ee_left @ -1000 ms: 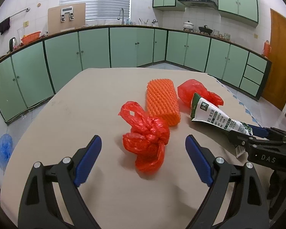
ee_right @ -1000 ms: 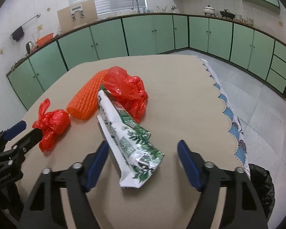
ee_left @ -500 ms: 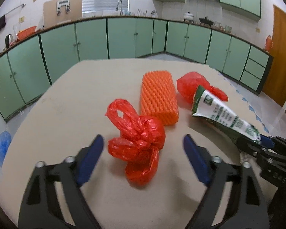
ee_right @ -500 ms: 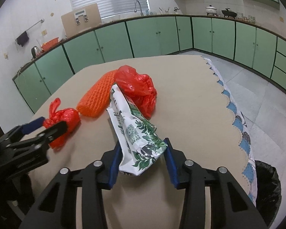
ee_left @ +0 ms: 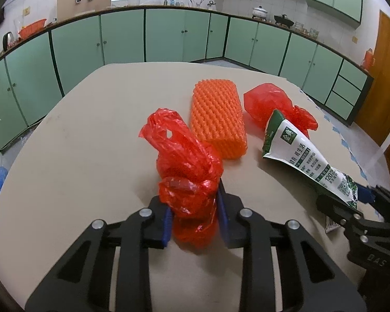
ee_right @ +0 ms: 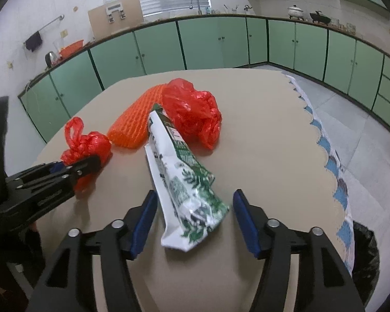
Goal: Collect trash
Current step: 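Grasp the white-green snack bag with the right tool while the left tool grasps the red plastic bag, then lift the red plastic bag and snack bag and carry them over the black bin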
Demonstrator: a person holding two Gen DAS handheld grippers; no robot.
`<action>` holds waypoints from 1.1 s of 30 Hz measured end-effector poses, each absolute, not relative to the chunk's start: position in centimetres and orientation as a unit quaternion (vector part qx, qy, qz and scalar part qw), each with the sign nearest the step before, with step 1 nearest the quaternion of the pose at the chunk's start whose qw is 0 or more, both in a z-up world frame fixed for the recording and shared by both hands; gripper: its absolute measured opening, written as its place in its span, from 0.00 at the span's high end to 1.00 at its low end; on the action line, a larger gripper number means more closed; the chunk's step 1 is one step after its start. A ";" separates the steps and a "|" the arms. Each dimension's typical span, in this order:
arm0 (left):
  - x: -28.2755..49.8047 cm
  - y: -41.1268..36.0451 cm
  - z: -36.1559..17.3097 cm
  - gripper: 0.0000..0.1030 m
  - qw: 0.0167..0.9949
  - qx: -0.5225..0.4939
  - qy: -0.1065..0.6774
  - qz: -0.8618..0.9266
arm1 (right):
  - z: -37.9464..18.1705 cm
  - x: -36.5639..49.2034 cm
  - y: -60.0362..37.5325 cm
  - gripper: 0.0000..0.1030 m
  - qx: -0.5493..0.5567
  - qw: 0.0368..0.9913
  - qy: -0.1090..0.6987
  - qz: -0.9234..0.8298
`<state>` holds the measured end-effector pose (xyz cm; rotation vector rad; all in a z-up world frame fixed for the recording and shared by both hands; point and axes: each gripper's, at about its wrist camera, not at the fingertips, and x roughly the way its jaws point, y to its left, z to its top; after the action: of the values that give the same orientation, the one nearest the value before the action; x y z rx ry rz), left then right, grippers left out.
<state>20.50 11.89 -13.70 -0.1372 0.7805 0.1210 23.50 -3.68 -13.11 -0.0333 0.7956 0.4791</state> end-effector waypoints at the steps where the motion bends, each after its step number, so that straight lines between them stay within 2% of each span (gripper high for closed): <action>1: 20.5 11.9 -13.6 0.76 0.921 -0.066 0.380 0.059 | -13.2 23.8 -3.4 0.39 -0.020 0.892 0.389 0.231; 2: 20.6 11.9 -13.6 0.76 0.921 -0.065 0.379 0.059 | -13.4 24.1 -3.2 0.39 -0.021 0.890 0.393 0.231; 3: 20.6 11.9 -13.6 0.77 0.921 -0.065 0.379 0.059 | -13.4 24.1 -3.2 0.45 -0.020 0.889 0.393 0.233; 4: 20.5 11.8 -13.5 0.77 0.922 -0.065 0.378 0.059 | -13.3 24.1 -3.2 0.57 -0.018 0.889 0.393 0.236; 19: 17.7 10.0 -12.4 0.80 0.930 -0.054 0.362 0.047 | -11.7 21.0 -5.9 0.59 0.012 0.901 0.363 0.238; 33: 15.8 5.2 -8.4 0.80 0.951 -0.035 0.306 -0.006 | -8.0 17.3 -11.0 0.59 0.046 0.924 0.322 0.200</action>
<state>15.81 5.24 -8.38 -0.0720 0.6215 -0.0130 17.31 -11.03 -8.02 0.0936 0.6598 0.4103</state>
